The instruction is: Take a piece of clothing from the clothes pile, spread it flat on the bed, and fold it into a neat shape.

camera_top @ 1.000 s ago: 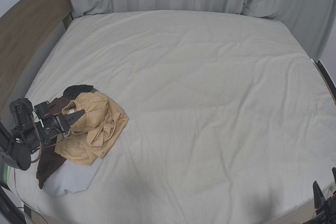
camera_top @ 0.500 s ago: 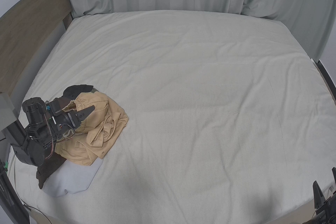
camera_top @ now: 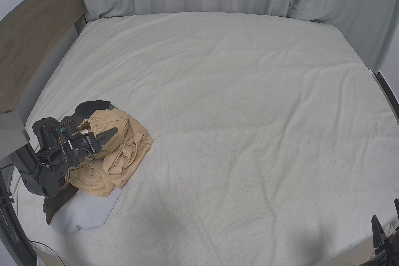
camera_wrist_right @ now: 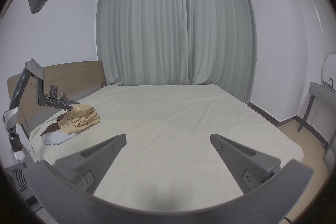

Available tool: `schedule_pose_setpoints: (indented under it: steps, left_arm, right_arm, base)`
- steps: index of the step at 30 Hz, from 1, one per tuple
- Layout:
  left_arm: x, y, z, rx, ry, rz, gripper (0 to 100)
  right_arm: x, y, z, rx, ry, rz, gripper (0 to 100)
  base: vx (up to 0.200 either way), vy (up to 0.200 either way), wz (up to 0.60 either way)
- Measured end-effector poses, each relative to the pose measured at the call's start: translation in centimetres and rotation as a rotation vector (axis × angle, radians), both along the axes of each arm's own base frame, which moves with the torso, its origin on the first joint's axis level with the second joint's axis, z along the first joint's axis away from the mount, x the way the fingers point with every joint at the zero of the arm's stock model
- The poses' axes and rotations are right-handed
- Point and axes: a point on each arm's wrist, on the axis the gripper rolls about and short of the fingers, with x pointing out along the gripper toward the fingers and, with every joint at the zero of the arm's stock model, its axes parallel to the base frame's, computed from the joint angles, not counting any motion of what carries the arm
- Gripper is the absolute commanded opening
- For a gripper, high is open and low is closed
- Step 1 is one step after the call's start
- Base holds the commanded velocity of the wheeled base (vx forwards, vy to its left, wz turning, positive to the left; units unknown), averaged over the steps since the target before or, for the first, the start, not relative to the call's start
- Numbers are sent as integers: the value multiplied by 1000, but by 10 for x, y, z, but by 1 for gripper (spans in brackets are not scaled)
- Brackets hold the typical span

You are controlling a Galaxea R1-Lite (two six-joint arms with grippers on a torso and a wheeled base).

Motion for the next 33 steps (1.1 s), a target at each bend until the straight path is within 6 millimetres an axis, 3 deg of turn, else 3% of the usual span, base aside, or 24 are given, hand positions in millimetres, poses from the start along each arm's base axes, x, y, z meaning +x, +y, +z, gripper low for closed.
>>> schedule_pose_setpoints:
  steps: [17, 25, 33]
  left_arm:
    - [-3, -1, -5, 4, -44, 0, 0]
    - [-22, -7, -2, 6, -96, -18, 0]
    - [-53, -21, 19, -22, -112, -58, 0]
  right_arm:
    - [0, 0, 0, 0, 0, -1, 100]
    - [0, 0, 0, 0, 0, -2, 100]
    - [0, 0, 0, 1, 0, -2, 100]
  base:
    - [0, 0, 0]
    - [0, 0, 0]
    - [0, 0, 0]
